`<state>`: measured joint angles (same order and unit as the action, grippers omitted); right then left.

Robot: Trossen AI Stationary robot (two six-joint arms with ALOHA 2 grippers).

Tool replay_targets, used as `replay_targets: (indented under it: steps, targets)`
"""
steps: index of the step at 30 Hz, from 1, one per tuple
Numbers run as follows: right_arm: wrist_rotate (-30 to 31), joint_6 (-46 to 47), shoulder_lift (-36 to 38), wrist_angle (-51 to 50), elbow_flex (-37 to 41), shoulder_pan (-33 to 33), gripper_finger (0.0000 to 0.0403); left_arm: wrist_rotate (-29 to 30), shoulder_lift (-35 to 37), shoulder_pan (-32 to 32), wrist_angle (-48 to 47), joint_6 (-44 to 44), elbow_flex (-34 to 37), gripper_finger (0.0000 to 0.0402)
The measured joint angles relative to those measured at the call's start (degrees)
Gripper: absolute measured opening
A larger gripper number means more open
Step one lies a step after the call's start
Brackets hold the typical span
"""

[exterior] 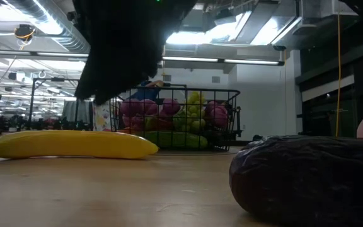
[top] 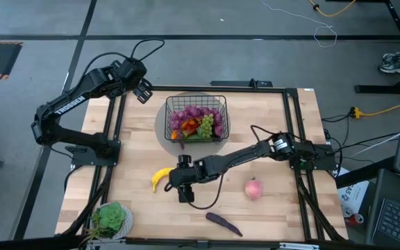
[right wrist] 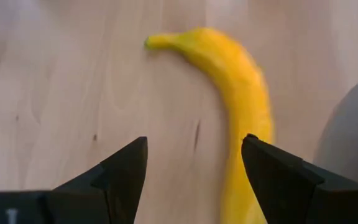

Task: Build produce basket
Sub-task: Put the yellow banana into the wire basket

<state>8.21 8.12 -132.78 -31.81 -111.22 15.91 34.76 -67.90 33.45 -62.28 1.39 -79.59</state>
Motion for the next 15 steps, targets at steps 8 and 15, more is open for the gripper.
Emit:
replay_targets:
  steps: [8, 15]
  targets:
    - [1.84, -1.01, -2.56, 1.5, 0.03, 0.28, 0.0259, 0.02, 0.0, 0.02, 0.06, 0.0, 0.0, 0.0208]
    - [6.98, -3.91, -2.56, 1.19, 0.04, 0.26, 0.0259, 0.02, 0.0, 0.01, 0.07, 0.0, 0.0, 0.0208]
